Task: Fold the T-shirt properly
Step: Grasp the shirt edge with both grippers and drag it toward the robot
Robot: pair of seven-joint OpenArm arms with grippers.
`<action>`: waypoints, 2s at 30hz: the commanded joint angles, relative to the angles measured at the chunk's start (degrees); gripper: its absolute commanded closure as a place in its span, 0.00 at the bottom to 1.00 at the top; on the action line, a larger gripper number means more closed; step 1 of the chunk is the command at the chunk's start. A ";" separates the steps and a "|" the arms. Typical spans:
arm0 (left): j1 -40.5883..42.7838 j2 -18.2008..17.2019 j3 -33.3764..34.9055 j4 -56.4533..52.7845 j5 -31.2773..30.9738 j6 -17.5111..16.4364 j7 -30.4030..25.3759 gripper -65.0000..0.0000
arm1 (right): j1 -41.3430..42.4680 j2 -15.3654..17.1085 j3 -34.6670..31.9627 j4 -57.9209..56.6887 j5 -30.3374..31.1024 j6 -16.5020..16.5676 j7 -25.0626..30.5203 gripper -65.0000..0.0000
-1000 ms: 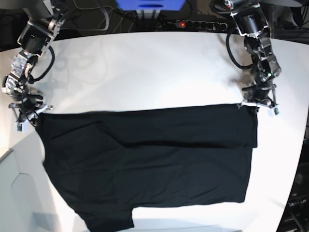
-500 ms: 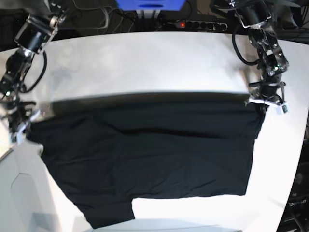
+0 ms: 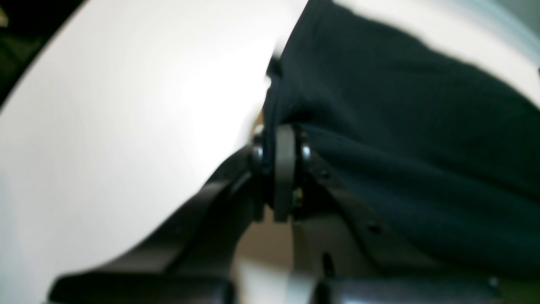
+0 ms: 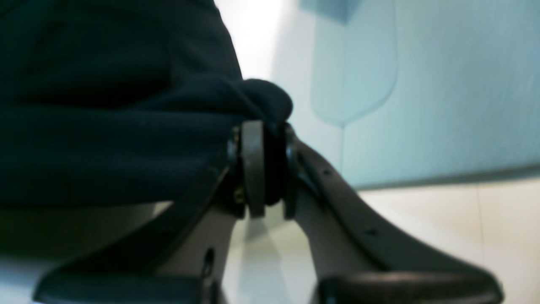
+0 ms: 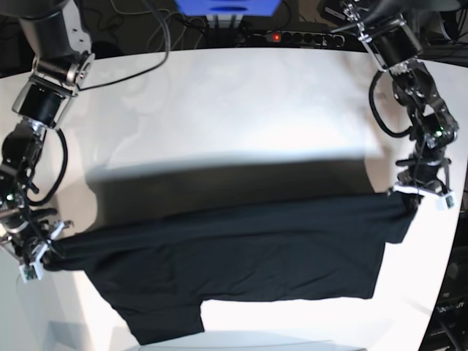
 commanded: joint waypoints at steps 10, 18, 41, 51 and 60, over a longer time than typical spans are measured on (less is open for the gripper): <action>6.79 -0.48 -5.66 1.27 -0.66 0.24 -1.64 0.98 | -12.72 -0.11 3.45 8.81 0.39 -0.55 1.30 1.00; 12.94 -0.40 -6.45 1.27 -0.66 0.24 -1.73 0.98 | -24.94 -1.69 8.81 16.19 0.57 -0.38 1.38 1.00; 31.58 6.46 -11.11 8.57 -0.66 0.15 -1.82 0.98 | -46.39 -6.70 13.38 17.16 0.57 -0.29 10.00 1.00; 34.57 5.76 -10.76 8.48 -0.05 0.15 -1.73 0.98 | -51.57 -7.32 14.70 17.34 0.66 -0.29 10.79 1.00; 34.22 4.53 -8.91 8.39 -0.05 0.15 -1.64 0.98 | -53.60 -8.99 14.70 17.42 0.66 -0.29 10.79 1.00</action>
